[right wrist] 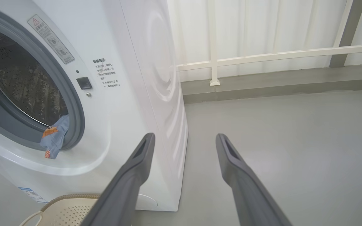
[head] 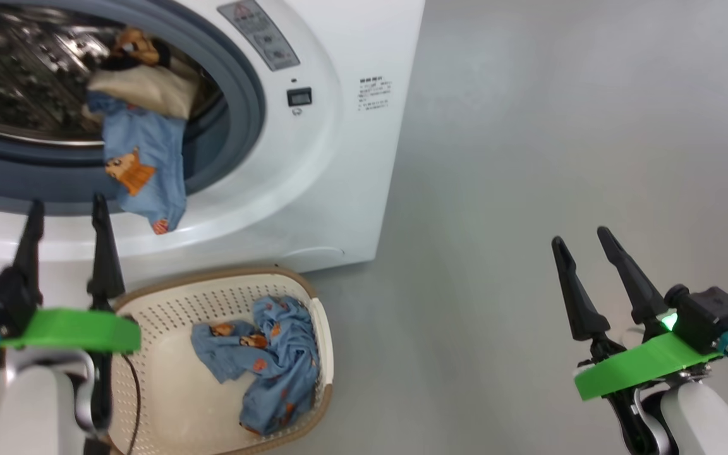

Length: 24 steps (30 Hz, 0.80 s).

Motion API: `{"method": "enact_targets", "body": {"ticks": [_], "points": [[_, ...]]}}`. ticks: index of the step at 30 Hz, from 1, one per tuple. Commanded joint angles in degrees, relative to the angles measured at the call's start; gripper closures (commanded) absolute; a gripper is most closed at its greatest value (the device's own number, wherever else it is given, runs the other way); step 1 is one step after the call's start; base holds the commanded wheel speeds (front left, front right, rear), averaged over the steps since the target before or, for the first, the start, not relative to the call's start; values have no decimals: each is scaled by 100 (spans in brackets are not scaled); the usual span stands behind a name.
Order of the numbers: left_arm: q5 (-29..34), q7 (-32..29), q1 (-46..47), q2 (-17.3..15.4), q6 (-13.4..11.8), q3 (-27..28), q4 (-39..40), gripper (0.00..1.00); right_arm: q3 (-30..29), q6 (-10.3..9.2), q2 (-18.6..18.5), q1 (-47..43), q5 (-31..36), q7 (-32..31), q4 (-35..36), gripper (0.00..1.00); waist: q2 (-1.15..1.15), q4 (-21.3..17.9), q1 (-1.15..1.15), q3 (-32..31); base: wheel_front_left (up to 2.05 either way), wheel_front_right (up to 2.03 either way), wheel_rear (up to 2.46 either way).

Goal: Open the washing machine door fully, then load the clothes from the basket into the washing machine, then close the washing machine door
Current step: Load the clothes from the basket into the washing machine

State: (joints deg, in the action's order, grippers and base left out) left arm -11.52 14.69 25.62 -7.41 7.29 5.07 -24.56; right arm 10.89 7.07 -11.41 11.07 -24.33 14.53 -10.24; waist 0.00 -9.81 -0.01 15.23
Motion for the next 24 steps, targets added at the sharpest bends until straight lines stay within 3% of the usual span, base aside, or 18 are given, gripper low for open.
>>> {"method": "enact_targets", "body": {"ticks": [1,24], "points": [[29,30,-171,-101,19,132,231,0,64,42,-112,-117,-32,47,108,0,0,113,1,-212,0,0,0],[33,30,-2177,290,20,518,1126,0,-243,42,-283,-1066,-69,47,125,0,0,408,1,-1121,0,0,0]]}}
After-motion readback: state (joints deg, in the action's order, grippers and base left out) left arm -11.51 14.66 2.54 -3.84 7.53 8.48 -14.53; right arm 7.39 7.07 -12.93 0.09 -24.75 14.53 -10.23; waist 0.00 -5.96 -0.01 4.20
